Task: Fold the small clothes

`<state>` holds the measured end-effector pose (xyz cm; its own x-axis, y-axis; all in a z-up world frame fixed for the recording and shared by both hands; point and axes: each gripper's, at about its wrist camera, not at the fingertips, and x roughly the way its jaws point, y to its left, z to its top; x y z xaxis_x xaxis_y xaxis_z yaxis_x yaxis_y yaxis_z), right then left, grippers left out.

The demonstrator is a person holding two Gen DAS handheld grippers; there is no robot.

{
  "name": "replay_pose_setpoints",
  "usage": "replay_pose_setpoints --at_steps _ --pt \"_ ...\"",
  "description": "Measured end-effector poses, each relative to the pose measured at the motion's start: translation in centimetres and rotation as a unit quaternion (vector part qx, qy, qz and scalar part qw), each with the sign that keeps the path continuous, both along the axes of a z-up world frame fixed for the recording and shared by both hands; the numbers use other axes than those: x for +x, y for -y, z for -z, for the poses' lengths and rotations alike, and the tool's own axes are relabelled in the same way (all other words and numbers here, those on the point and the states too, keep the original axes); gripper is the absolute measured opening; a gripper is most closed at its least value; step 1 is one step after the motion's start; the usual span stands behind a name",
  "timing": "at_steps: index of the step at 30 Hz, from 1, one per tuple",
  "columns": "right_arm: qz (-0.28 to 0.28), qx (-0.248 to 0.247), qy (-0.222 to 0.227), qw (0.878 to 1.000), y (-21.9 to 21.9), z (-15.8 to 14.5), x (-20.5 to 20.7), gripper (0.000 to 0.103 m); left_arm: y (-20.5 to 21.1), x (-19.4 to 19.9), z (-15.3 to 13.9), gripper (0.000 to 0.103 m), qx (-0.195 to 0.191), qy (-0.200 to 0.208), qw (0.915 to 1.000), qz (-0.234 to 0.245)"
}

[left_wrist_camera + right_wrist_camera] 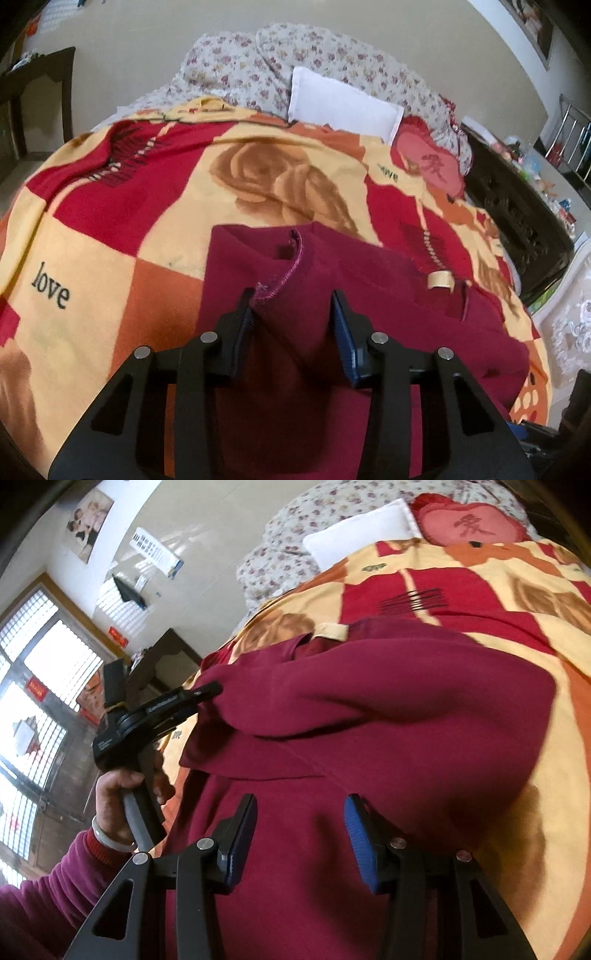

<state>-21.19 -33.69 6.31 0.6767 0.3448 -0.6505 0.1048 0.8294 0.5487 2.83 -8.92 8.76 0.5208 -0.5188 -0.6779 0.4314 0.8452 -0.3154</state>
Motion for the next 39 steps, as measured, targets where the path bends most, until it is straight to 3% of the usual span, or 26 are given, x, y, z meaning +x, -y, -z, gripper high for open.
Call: replay_pose_setpoints --at_steps 3,6,12,17,24,26,28,30,31,32,33,35,37,39 --pt "0.005 0.002 -0.005 1.000 0.3 0.1 -0.8 0.047 -0.3 0.3 0.2 0.040 0.010 -0.019 0.9998 -0.002" --pt "0.007 0.003 -0.010 1.000 0.3 0.2 -1.4 0.047 -1.5 -0.3 -0.2 0.039 -0.011 -0.047 0.9988 -0.007" --pt "0.007 0.027 -0.009 1.000 0.0 0.7 -1.9 0.047 -2.1 -3.9 -1.8 0.040 -0.069 -0.028 0.9972 0.010" --pt "0.004 0.032 -0.014 0.999 -0.4 0.8 -1.6 0.047 0.1 -3.2 0.2 0.040 -0.033 -0.055 0.9980 -0.001" --pt "0.015 0.009 -0.016 1.000 0.5 0.5 -2.7 0.047 1.1 -0.9 2.1 0.040 -0.034 -0.071 0.9963 -0.034" --pt "0.022 0.013 -0.022 0.999 0.9 0.9 -2.8 0.047 1.5 -0.6 2.1 0.047 -0.043 -0.067 0.9961 -0.036" --pt "0.030 0.012 -0.024 0.999 0.9 1.0 -2.9 0.047 1.8 -0.5 2.1 0.047 -0.054 -0.068 0.9954 -0.041" --pt "0.045 -0.016 -0.017 0.999 0.7 0.6 -3.2 0.047 1.8 -0.6 1.8 0.043 -0.068 -0.067 0.9948 -0.037" --pt "0.050 -0.042 -0.011 0.998 0.4 0.3 -3.5 0.047 1.7 -0.8 1.4 0.033 -0.074 -0.062 0.9948 -0.032" --pt "0.051 -0.068 -0.006 0.996 0.1 -0.1 -3.7 0.047 1.6 -1.0 0.8 0.017 -0.074 -0.053 0.9955 -0.027" --pt "0.045 -0.096 -0.001 0.994 -0.3 -0.6 -3.9 0.047 1.4 -1.3 0.2 0.013 -0.073 -0.042 0.9963 -0.021" --pt "0.037 -0.137 -0.002 0.990 -0.7 -0.9 -3.8 0.047 0.8 -1.8 -1.1 0.009 -0.081 -0.027 0.9963 -0.011" --pt "0.045 -0.208 -0.016 0.977 -1.1 -0.9 -3.3 0.047 0.3 -2.2 -2.0 0.009 -0.081 -0.019 0.9965 -0.010" --pt "0.051 -0.229 -0.026 0.972 -0.9 -0.7 -2.8 0.047 -0.2 -2.3 -2.4 0.009 -0.083 -0.022 0.9963 -0.011"
